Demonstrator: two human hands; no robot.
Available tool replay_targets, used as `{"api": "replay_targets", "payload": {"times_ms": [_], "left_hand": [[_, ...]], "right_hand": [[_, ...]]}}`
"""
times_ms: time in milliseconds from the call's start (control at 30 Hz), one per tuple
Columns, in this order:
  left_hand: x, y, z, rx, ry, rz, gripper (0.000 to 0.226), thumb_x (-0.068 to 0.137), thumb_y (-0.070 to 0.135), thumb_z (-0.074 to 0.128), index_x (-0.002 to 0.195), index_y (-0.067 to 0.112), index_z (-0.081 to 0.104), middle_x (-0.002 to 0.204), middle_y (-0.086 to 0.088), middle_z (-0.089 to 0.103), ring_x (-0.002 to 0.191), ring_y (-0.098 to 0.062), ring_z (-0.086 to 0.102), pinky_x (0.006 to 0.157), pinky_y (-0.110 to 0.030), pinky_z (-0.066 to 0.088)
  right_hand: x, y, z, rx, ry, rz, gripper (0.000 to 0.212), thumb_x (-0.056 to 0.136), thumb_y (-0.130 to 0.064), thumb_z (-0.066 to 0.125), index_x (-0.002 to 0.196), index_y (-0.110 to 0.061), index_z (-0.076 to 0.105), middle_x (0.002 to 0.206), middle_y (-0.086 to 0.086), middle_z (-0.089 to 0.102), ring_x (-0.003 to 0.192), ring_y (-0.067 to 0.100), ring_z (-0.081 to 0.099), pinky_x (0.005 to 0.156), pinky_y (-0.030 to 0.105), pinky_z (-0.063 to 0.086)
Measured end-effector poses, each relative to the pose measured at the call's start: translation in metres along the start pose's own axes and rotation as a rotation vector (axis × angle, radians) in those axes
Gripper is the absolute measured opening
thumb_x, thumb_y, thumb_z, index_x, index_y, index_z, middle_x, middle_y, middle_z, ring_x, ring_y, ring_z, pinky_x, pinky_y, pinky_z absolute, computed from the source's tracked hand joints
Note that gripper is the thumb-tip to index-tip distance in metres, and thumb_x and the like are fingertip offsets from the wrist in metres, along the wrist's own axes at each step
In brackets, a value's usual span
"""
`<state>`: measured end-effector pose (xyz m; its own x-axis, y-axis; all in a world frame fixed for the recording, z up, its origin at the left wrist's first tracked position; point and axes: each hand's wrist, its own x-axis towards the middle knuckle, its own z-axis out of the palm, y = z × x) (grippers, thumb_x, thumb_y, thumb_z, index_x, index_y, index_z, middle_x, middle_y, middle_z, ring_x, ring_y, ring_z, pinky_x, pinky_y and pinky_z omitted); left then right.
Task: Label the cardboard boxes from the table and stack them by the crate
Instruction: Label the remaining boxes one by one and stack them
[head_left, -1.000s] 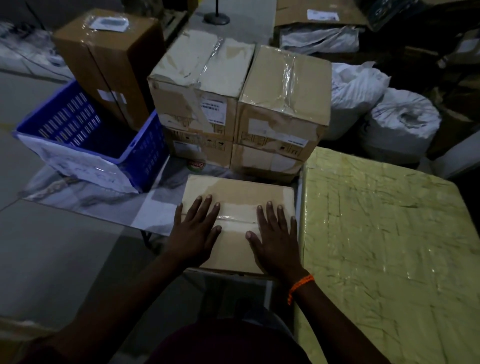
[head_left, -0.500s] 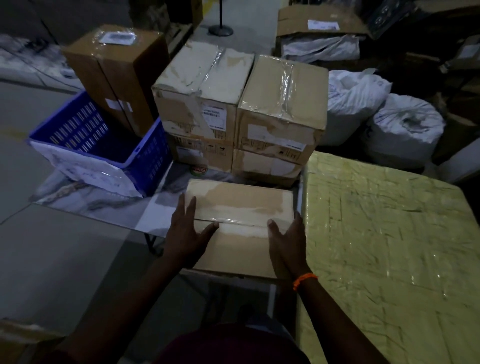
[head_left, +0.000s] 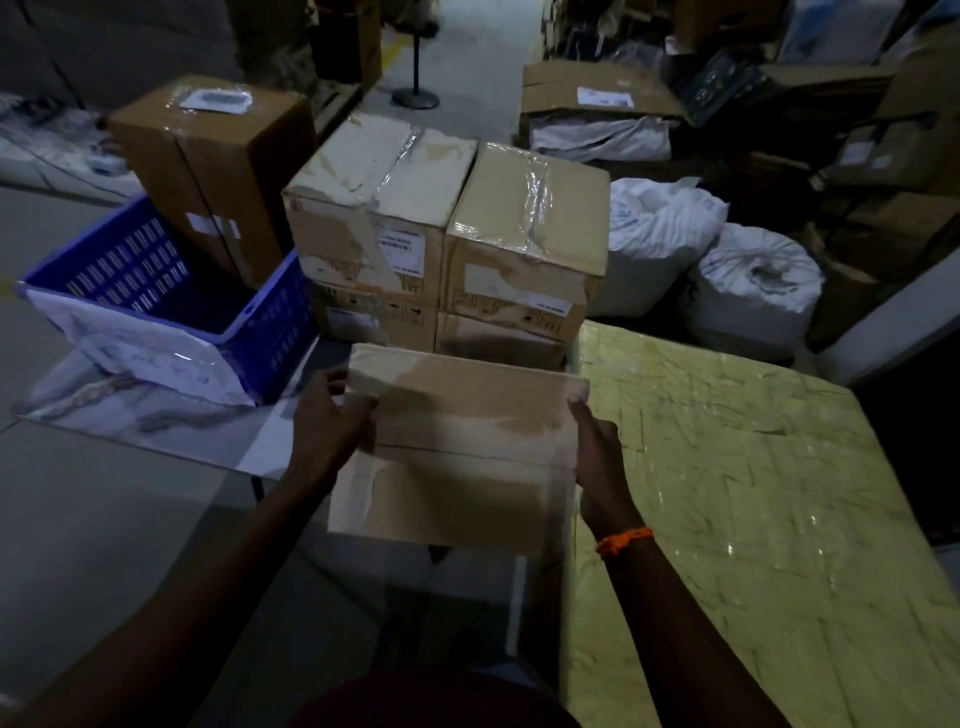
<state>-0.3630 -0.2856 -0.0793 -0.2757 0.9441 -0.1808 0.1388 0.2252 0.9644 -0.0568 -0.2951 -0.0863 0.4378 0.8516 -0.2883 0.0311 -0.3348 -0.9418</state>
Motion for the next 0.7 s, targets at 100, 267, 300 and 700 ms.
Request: {"api": "replay_targets", "payload": {"times_ms": [100,267,300,700], "left_hand": [[-0.002,0.007,-0.003,-0.034,0.042,-0.027,0.039,0.093,0.042,0.059,0.121,0.016,0.053,0.120,-0.009,0.062,0.108,-0.026,0.064,0.093,-0.053,0.055],[-0.011,0.007,0.000,0.021,0.115,-0.031,0.039,0.101,0.047,0.040,0.109,0.015,0.060,0.117,-0.017,0.064,0.110,-0.036,0.062,0.097,-0.052,0.051],[-0.016,0.001,0.000,0.031,0.106,-0.018,0.044,0.101,0.055,0.039,0.108,0.019,0.062,0.113,-0.012,0.066,0.107,-0.031,0.064,0.092,-0.047,0.053],[-0.056,-0.032,-0.003,0.023,0.107,-0.076,0.052,0.091,0.055,0.058,0.114,0.009,0.058,0.113,-0.004,0.061,0.104,-0.019,0.059,0.071,-0.019,0.042]], "right_hand": [[0.001,-0.001,-0.005,-0.012,-0.015,0.041,0.098,0.064,-0.099,0.057,0.082,-0.003,0.063,0.071,0.022,0.051,0.065,0.026,0.051,0.065,0.041,0.043],[-0.016,-0.006,-0.003,-0.020,0.062,0.021,0.060,0.088,-0.068,0.066,0.119,-0.017,0.058,0.110,0.002,0.065,0.097,0.018,0.063,0.080,0.037,0.051],[-0.020,-0.006,-0.003,-0.017,0.055,0.012,0.051,0.093,-0.058,0.067,0.122,-0.017,0.056,0.111,0.000,0.065,0.096,0.014,0.062,0.076,0.034,0.049],[-0.047,0.032,-0.014,-0.041,0.010,-0.080,0.033,0.098,-0.029,0.069,0.126,-0.021,0.055,0.114,-0.008,0.066,0.113,0.021,0.064,0.080,0.023,0.048]]}}
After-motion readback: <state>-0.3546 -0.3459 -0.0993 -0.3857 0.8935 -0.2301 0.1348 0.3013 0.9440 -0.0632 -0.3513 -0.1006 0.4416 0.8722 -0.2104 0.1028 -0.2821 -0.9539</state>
